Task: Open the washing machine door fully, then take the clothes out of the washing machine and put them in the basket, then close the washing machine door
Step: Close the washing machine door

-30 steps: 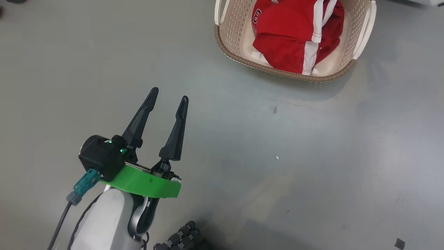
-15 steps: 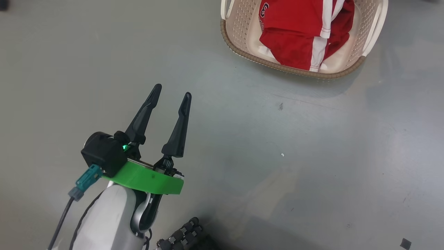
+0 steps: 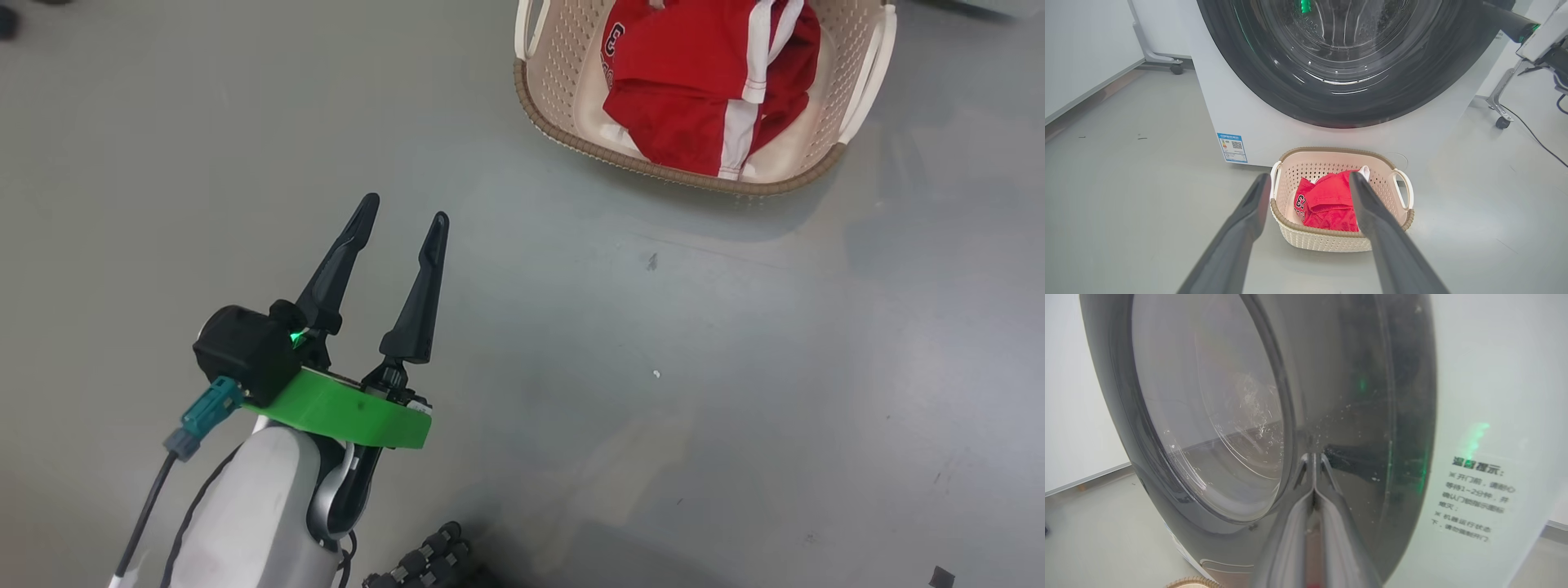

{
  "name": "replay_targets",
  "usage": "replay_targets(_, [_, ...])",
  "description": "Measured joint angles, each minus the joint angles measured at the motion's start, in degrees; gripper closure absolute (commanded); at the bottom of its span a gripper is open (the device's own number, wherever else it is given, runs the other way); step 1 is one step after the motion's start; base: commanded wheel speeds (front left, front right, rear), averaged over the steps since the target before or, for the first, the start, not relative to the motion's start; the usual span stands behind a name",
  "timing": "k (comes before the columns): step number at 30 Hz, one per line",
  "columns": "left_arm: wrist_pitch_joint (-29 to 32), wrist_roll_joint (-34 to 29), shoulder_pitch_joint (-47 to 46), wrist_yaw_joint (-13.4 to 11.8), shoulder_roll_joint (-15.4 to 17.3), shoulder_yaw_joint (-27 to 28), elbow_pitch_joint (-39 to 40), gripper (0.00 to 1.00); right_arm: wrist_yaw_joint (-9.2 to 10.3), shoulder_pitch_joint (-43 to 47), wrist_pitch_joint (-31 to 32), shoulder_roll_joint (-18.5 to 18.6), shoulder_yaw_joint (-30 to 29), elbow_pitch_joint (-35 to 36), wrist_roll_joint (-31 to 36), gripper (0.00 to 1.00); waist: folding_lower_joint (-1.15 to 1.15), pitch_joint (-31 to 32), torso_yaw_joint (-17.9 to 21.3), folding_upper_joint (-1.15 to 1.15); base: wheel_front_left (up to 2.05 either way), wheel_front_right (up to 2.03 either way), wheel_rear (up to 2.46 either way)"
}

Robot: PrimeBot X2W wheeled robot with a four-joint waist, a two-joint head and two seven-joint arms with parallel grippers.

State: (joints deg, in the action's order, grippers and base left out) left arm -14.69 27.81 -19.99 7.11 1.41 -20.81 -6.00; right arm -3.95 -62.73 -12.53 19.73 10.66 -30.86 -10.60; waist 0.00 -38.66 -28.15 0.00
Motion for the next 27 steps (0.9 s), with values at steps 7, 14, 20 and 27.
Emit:
replay_targets(7, [0.0,-0.3,0.0,0.0,0.0,0.6,-0.7,0.00,-0.02,3.7,-1.1,-1.4,1.0,-2.2,-0.3,1.00,0.00,2.7,1.5,0.00,0.00,0.00,0.00])
replay_targets(14, [0.0,-1.5,0.0,0.0,0.1,1.5,-1.6,0.00,-0.69,10.2,-1.9,-3.3,2.4,-3.3,-0.5,1.00,0.00,6.1,3.9,0.00,0.00,0.00,0.00])
replay_targets(20, [0.0,-2.4,0.3,0.0,1.5,3.4,-3.1,0.00,-1.04,16.6,-1.9,-5.8,3.0,-3.8,-1.5,1.00,0.00,9.9,6.4,0.00,0.00,0.00,0.00])
replay_targets(27, [0.0,-2.7,2.7,0.0,2.8,5.4,-4.4,0.00,-1.04,22.3,-1.9,-9.5,2.1,-0.8,-3.5,1.00,0.00,14.8,9.9,0.00,0.00,0.00,0.00])
